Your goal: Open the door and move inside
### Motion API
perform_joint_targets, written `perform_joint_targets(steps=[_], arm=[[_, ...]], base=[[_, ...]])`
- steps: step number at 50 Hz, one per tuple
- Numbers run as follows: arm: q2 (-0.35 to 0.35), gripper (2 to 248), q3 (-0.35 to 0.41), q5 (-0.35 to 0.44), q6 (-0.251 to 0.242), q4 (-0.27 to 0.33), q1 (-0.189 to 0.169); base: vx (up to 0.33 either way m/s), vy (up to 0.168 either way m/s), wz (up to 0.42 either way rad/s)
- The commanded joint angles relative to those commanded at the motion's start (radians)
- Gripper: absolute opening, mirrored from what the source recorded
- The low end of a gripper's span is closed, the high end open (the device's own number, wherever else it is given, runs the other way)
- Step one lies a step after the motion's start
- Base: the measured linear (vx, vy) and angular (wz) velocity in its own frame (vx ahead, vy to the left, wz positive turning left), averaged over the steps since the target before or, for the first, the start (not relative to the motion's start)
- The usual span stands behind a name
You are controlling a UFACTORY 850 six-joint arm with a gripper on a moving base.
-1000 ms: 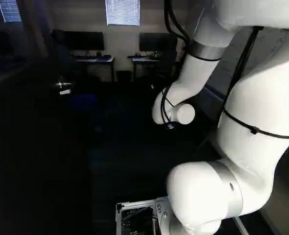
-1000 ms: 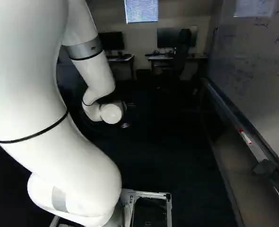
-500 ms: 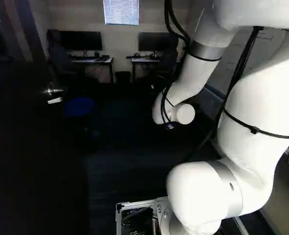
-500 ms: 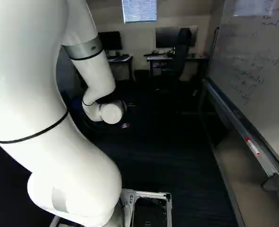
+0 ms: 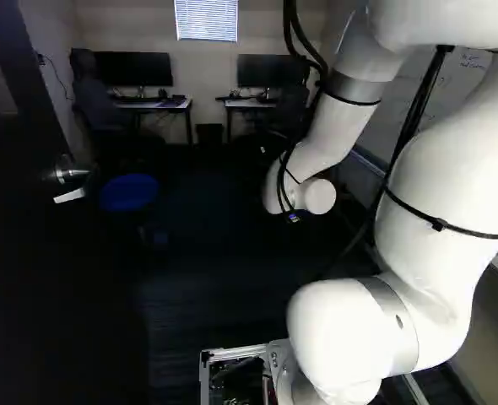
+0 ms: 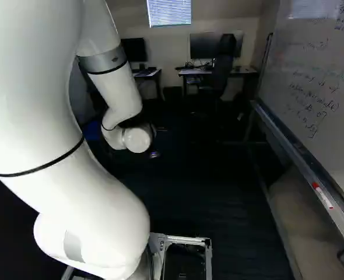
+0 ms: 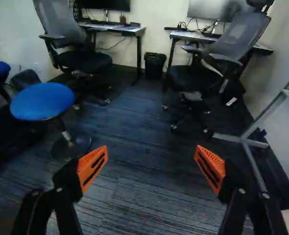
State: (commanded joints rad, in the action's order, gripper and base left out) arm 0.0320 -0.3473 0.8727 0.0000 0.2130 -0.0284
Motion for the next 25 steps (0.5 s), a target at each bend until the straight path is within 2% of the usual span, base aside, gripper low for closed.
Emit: perform_joint_targets(steps=[25], arm=[[0.000, 247, 0.000, 0.000, 0.000, 0.000, 0.000]], base=[[0.183, 0.000, -0.022]])
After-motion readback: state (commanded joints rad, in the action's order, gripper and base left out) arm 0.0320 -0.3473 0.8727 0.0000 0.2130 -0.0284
